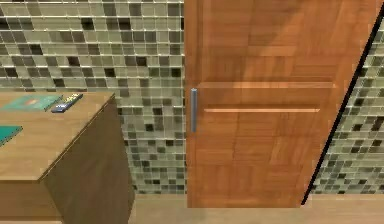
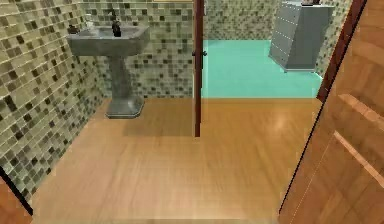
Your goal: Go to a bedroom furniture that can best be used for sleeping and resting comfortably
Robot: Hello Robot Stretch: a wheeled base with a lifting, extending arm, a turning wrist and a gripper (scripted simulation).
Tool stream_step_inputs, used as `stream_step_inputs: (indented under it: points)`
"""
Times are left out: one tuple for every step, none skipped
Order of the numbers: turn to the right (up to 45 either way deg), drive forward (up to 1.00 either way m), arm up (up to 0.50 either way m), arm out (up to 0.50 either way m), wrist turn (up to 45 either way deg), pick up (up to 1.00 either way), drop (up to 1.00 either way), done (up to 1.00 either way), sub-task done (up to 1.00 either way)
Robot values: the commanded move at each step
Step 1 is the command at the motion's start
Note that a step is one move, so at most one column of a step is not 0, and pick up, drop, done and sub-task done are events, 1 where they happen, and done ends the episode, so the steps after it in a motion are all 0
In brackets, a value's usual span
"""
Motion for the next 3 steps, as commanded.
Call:
stream_step_inputs:
  points:
    - [-45.0,0.0,0.0,0.0,0.0,0.0,0.0,0.0,0.0]
    - [-45.0,0.0,0.0,0.0,0.0,0.0,0.0,0.0,0.0]
    - [-15.0,0.0,0.0,0.0,0.0,0.0,0.0,0.0,0.0]
